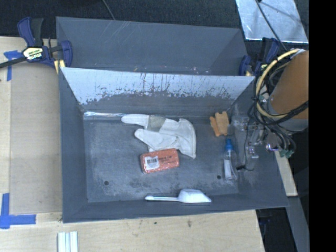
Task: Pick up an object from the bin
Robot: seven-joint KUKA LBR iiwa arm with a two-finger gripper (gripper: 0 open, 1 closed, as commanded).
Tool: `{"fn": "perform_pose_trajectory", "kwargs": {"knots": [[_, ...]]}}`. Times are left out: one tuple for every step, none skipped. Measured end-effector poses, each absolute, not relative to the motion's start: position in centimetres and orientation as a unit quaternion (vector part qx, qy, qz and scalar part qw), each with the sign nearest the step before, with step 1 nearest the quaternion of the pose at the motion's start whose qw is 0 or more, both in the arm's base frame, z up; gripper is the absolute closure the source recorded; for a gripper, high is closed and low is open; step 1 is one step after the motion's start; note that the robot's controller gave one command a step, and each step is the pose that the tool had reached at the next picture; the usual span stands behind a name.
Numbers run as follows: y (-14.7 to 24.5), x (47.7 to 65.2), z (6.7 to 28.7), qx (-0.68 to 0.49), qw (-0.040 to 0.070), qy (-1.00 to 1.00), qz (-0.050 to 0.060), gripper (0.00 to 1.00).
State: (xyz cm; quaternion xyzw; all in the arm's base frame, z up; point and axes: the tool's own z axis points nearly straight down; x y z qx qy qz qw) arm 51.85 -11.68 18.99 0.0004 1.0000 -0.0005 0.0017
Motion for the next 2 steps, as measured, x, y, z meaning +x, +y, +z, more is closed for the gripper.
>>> {"fn": "perform_pose_trajectory", "kwargs": {"knots": [[-7.7,52.0,16.0,-0.02,0.004,1.0,-0.002,0.0],[-6.2,55.8,10.5,-0.009,0.006,1.0,0.001,0.0]]}}
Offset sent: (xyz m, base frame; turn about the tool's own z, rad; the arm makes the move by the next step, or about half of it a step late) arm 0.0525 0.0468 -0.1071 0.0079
